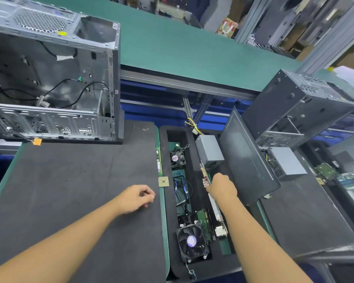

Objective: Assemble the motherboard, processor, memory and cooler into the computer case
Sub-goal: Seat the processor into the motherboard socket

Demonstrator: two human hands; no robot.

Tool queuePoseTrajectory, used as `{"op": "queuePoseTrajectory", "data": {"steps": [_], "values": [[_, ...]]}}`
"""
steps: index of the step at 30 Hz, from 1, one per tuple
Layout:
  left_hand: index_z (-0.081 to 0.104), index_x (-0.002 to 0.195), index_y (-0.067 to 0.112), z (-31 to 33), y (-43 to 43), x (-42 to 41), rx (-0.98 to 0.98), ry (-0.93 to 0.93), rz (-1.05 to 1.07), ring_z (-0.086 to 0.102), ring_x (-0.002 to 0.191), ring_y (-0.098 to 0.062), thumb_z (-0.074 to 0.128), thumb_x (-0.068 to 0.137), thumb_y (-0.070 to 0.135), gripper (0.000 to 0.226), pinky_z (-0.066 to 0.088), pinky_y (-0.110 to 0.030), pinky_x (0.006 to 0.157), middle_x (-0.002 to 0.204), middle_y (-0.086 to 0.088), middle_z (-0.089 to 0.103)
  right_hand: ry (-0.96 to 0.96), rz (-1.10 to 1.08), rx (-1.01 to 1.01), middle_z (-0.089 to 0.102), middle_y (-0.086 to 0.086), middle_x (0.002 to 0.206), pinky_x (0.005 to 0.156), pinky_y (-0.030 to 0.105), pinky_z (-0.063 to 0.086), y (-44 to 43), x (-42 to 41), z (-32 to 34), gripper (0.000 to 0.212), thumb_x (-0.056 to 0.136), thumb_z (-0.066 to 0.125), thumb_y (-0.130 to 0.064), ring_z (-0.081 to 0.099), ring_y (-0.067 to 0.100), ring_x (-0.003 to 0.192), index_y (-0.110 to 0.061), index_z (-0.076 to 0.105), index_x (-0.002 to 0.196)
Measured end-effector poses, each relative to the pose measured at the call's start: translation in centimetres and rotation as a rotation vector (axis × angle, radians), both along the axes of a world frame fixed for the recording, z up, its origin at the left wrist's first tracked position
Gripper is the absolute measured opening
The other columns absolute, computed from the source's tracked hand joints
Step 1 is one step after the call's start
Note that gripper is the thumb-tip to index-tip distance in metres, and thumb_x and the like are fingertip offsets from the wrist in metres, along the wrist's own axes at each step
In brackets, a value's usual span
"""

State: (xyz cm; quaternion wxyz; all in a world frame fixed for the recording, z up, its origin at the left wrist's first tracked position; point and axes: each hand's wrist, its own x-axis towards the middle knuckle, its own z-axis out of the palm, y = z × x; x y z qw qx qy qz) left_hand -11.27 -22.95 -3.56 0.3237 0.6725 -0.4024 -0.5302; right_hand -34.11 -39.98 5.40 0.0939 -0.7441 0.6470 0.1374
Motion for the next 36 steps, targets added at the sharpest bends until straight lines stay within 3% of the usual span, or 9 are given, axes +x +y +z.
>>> {"op": "queuePoseTrajectory", "data": {"steps": [2,9,14,18,21,28,32,34,36], "values": [[0.067,0.091,0.023,-0.1,0.4,0.1,0.011,-0.001,0.002,0.069,0.073,-0.010,0.058,0.091,0.027,0.010,0.049,-0.031,0.067,0.087,0.009,0.074,0.031,0.033,-0.061,0.067,0.008,0.101,0.065,0.032,0.046,0.5,0.2,-0.4,0.011,0.093,0.065,-0.018,0.065,0.029,0.087,-0.012,0.058,0.098],[0.068,0.091,0.024,0.3,1.4,0.8,0.039,0.001,0.024,0.070,0.074,-0.011,0.058,0.091,0.030,0.011,0.051,-0.028,0.067,0.088,0.008,0.074,0.053,-0.012,-0.124,0.067,0.015,0.115,0.073,0.036,0.046,-1.0,-1.2,1.6,0.019,0.092,0.060,-0.006,0.065,0.037,0.106,-0.005,0.060,0.111],[0.066,0.098,0.018,1.9,0.5,-0.1,0.025,0.018,0.036,0.068,0.074,-0.010,0.056,0.095,0.025,0.013,0.047,-0.029,0.066,0.092,0.003,0.074,-0.046,-0.015,-0.163,0.065,0.020,0.103,0.069,0.035,0.045,-2.1,-2.0,7.1,0.015,0.093,0.064,-0.014,0.060,0.035,0.087,-0.004,0.054,0.085],[0.066,0.101,0.010,3.3,-0.5,-1.0,-0.016,0.076,0.095,0.066,0.075,-0.013,0.056,0.097,0.019,0.014,0.045,-0.028,0.062,0.097,-0.003,0.073,-0.117,0.023,-0.182,0.052,0.011,0.069,0.055,0.029,0.039,-1.4,-0.7,13.0,0.032,0.087,0.065,-0.010,0.048,0.026,0.062,-0.009,0.043,0.063],[0.066,0.103,0.010,4.0,-1.0,-1.0,-0.009,0.184,0.230,0.064,0.076,-0.015,0.055,0.098,0.017,0.015,0.046,-0.025,0.059,0.101,-0.005,0.072,-0.187,0.081,-0.185,0.040,0.006,0.056,0.047,0.025,0.027,0.3,1.0,17.1,0.032,0.085,0.061,-0.008,0.033,0.022,0.052,-0.010,0.040,0.061],[0.066,0.104,0.014,5.3,-0.2,1.9,0.122,0.422,0.425,0.071,0.096,-0.017,0.053,0.097,0.033,0.024,0.053,-0.028,0.074,0.105,-0.001,0.073,-0.515,0.278,0.000,0.034,0.011,0.065,0.051,0.024,0.028,5.9,5.0,21.0,0.033,0.091,0.068,-0.020,0.027,0.019,0.060,-0.010,0.049,0.066],[0.059,0.092,0.014,6.0,2.6,6.2,0.131,0.472,0.560,0.058,0.068,-0.019,0.045,0.098,0.038,0.028,0.044,-0.033,0.069,0.080,-0.004,0.063,-0.694,0.296,0.137,0.035,0.005,0.053,0.046,0.019,0.033,8.8,8.2,18.9,0.037,0.092,0.072,-0.026,0.029,0.017,0.045,-0.011,0.053,0.064],[0.056,0.118,0.007,5.4,4.6,8.7,0.153,0.475,0.590,0.060,0.099,-0.030,0.041,0.099,0.041,0.042,0.045,-0.040,0.084,0.112,-0.018,0.061,-0.794,0.248,0.189,0.037,-0.002,0.048,0.041,0.015,0.031,9.8,10.1,17.2,0.039,0.091,0.073,-0.025,0.031,0.008,0.036,-0.014,0.054,0.059],[0.039,0.141,-0.003,5.1,6.8,10.7,0.211,0.465,0.601,0.045,0.128,-0.040,0.037,0.100,0.046,0.064,0.043,-0.044,0.096,0.143,-0.025,0.042,-0.846,0.224,0.233,0.039,-0.004,0.049,0.048,0.019,0.036,10.7,12.0,15.5,0.041,0.091,0.073,-0.026,0.035,0.006,0.038,-0.018,0.053,0.055]]}}
